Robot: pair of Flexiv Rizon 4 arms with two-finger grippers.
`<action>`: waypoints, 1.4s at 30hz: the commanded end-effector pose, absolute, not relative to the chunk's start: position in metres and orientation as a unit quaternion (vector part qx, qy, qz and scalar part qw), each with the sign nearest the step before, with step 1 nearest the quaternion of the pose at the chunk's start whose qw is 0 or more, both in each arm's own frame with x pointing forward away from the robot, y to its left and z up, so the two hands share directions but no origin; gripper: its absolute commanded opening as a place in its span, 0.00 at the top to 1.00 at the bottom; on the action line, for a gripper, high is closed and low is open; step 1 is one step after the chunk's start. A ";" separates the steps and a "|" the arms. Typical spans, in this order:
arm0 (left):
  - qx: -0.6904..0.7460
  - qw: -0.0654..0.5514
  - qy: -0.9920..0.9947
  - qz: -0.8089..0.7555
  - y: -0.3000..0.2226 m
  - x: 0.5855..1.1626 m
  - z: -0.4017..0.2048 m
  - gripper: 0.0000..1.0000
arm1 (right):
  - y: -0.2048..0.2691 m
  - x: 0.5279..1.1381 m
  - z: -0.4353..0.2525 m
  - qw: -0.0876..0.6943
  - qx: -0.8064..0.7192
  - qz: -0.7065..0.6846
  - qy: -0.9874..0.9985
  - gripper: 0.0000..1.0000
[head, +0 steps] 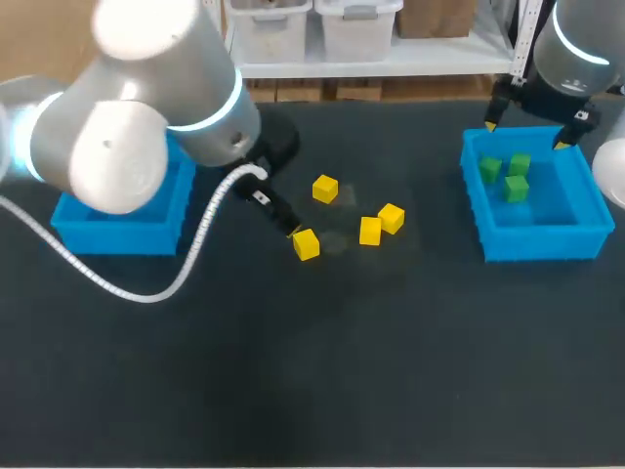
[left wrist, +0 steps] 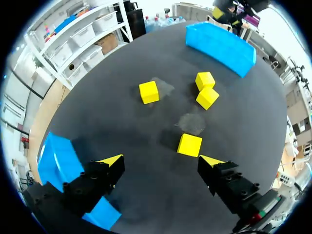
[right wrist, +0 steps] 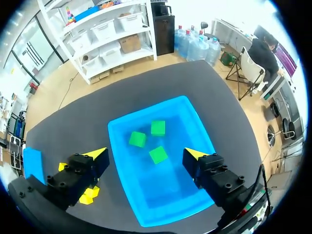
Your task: Put the green cubes in the right bin and the yellow cubes in the left bin.
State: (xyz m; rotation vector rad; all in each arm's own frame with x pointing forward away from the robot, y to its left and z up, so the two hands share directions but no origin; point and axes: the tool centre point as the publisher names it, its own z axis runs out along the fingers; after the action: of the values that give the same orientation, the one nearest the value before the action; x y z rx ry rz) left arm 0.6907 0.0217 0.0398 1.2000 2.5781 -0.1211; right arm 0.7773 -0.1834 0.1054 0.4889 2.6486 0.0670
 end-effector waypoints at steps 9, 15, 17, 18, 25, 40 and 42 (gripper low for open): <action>0.448 0.108 0.887 -0.038 -0.001 0.679 0.036 0.00 | -0.184 0.773 0.105 0.232 0.178 0.024 0.956 0.00; 0.454 0.094 0.886 -0.022 -0.003 0.681 0.020 0.00 | -0.184 0.773 0.105 0.232 0.178 0.024 0.956 0.00; 0.452 0.093 0.887 -0.012 -0.004 0.684 0.014 0.00 | -0.184 0.773 0.105 0.232 0.178 0.024 0.956 0.00; 0.451 0.092 0.888 -0.012 -0.004 0.686 0.011 0.00 | -0.184 0.773 0.105 0.232 0.178 0.024 0.956 0.00; 0.442 0.089 0.892 -0.010 -0.009 0.694 0.004 0.00 | -0.184 0.773 0.105 0.232 0.178 0.024 0.956 0.00; 0.432 0.085 0.898 0.000 -0.015 0.702 -0.015 1.00 | -0.184 0.773 0.105 0.232 0.178 0.024 0.956 0.00; 0.428 0.092 0.899 0.001 -0.015 0.702 -0.016 1.00 | -0.184 0.773 0.105 0.232 0.178 0.024 0.956 0.00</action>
State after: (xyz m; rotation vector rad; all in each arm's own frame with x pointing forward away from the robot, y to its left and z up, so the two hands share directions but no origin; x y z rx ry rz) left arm 0.7017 -0.0133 -0.0147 1.2811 2.6742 -0.0051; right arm 0.7762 -0.1837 0.1048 0.4872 2.6354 0.0662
